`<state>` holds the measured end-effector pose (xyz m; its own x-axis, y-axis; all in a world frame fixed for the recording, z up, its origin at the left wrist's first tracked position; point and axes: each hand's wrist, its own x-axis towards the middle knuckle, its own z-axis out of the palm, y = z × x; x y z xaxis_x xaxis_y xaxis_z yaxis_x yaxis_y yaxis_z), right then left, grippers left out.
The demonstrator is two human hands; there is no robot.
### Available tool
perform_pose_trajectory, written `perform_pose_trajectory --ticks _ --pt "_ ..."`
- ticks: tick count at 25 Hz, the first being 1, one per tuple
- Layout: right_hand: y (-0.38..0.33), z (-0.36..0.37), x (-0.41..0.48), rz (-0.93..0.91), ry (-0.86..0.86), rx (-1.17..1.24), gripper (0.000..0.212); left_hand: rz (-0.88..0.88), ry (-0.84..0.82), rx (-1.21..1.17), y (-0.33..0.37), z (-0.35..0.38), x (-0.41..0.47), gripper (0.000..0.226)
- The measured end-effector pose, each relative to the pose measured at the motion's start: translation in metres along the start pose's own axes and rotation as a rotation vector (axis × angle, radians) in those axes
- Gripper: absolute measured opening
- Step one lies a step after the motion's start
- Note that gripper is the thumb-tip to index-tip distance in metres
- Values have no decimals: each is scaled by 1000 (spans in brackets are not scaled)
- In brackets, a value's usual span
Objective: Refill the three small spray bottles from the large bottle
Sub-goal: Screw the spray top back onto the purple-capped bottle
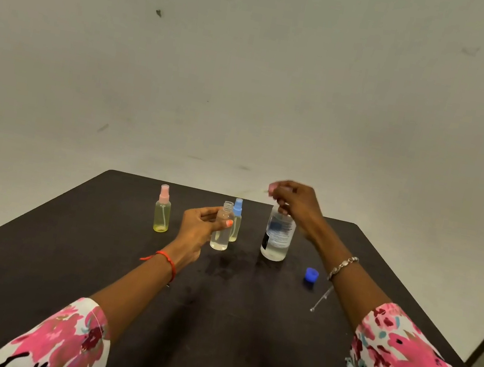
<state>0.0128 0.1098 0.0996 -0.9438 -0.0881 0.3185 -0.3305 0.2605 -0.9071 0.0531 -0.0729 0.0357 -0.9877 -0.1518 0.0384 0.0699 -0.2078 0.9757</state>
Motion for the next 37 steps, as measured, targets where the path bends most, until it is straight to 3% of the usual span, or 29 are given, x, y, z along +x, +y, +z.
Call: perform_pose_trajectory --ticks 12,15,20,27,30,34,37 --pt "-44 -5 -4 -134 -174 -345 9 63 -49 102 8 11 -14 44" --pt "-48 2 -6 -139 -314 -478 8 67 -67 122 10 13 -15 46" --pt "-43 17 -6 -202 -492 -724 23 85 -120 99 12 19 -21 43" --pt "-42 25 -15 -129 -315 -587 27 114 -79 58 13 20 -22 45" --pt "-37 32 -19 -123 -219 -548 38 115 -60 57 13 19 -22 42" --pt "-41 32 -19 -104 -217 -593 50 82 -58 39 13 16 -25 40" --pt "-48 28 -20 -131 -255 -518 35 84 -48 35 17 14 -25 41"
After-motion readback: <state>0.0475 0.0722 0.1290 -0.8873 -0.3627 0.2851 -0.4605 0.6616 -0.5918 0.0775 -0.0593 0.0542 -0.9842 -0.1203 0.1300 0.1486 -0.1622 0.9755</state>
